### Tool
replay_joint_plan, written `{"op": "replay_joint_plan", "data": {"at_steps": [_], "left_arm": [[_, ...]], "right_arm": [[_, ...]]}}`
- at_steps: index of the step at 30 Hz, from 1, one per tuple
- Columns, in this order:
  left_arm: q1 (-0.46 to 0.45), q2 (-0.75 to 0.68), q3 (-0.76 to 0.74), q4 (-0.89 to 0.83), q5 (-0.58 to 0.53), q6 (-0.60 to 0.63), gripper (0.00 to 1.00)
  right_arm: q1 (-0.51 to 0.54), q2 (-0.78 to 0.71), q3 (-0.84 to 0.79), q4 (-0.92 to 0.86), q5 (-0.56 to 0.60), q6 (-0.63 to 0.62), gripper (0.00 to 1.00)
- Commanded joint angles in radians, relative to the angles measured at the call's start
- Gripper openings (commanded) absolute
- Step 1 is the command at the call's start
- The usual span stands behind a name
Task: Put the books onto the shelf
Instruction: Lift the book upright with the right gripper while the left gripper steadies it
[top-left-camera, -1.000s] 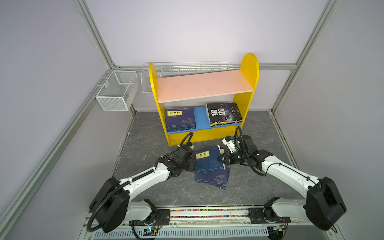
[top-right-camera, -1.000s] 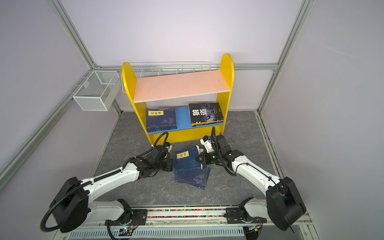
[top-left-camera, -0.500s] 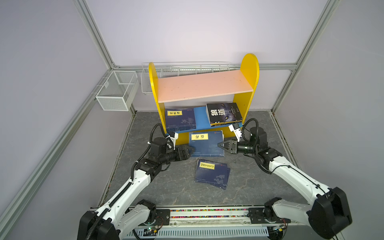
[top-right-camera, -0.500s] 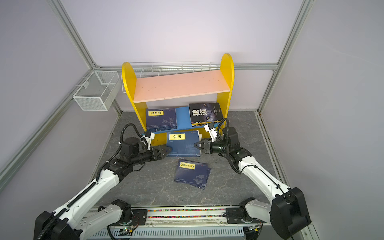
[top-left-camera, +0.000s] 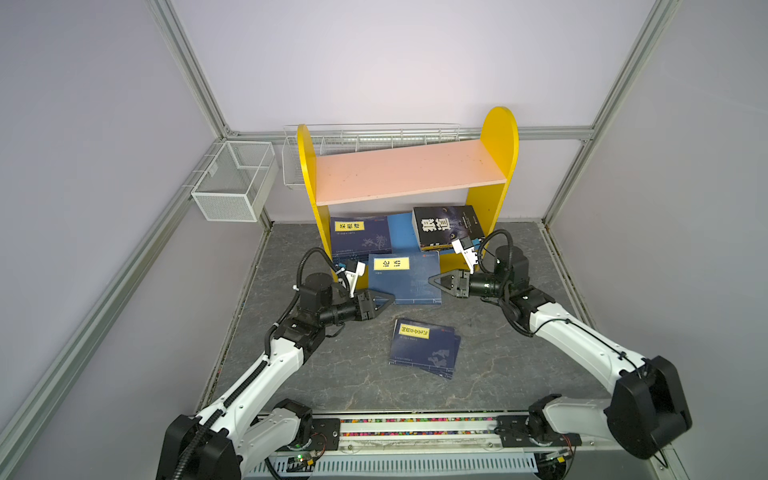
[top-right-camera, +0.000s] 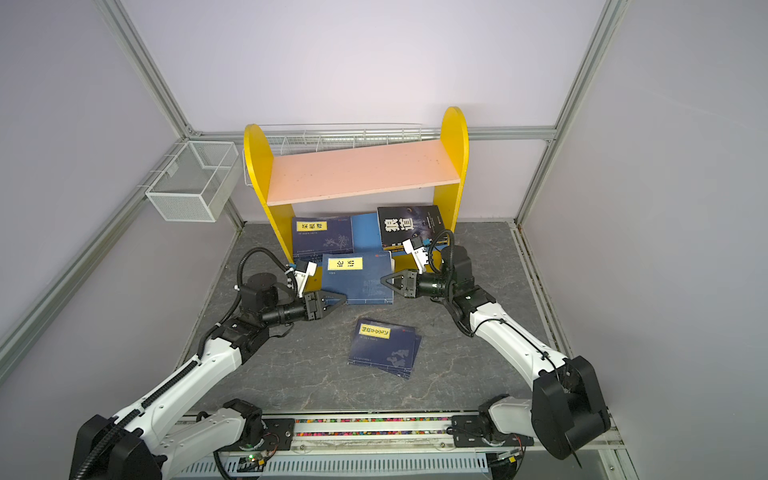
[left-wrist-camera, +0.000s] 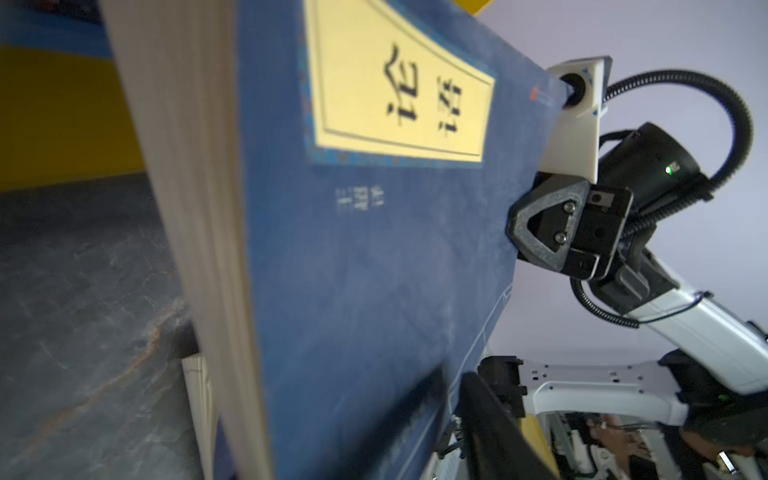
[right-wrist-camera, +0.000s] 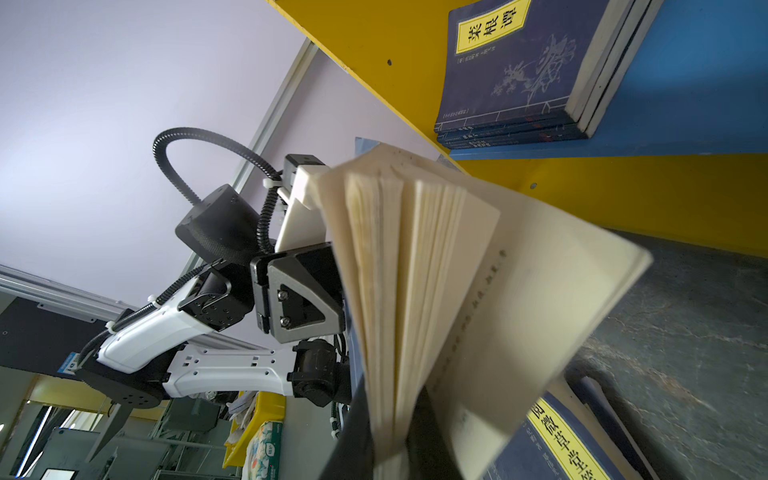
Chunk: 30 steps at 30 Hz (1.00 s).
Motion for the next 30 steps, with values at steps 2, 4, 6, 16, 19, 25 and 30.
{"op": "replay_joint_plan", "data": {"at_steps": [2,4,6,16,19,25,30], "left_arm": [[0.001,-0.021,-0.024,0.119,0.023,-0.022,0.25],[0.000,-0.019,-0.032,0.144,0.023,-0.036,0.11],[0.001,-0.014,-0.038,0.163,0.005,-0.049,0.02],[0.006,-0.107,-0.097,0.240,-0.077,-0.077,0.00],[0.007,-0.147,-0.115,0.248,-0.111,-0.078,0.00],[0.008,-0.155,-0.123,0.281,-0.128,-0.104,0.00],[0.009,-0.147,-0.126,0.299,-0.137,-0.115,0.00]], "right_arm": [[0.007,0.005,0.029,-0.058,-0.010,-0.071,0.07],[0.007,0.006,0.030,-0.077,-0.007,-0.085,0.07],[0.005,0.011,0.032,-0.086,-0.005,-0.090,0.08],[-0.032,-0.087,0.004,-0.251,0.409,-0.072,0.70],[-0.024,-0.073,-0.037,-0.135,0.305,-0.021,0.70],[0.029,-0.019,-0.078,0.132,0.183,0.093,0.66],[0.056,0.007,-0.086,0.248,0.164,0.149,0.60]]}}
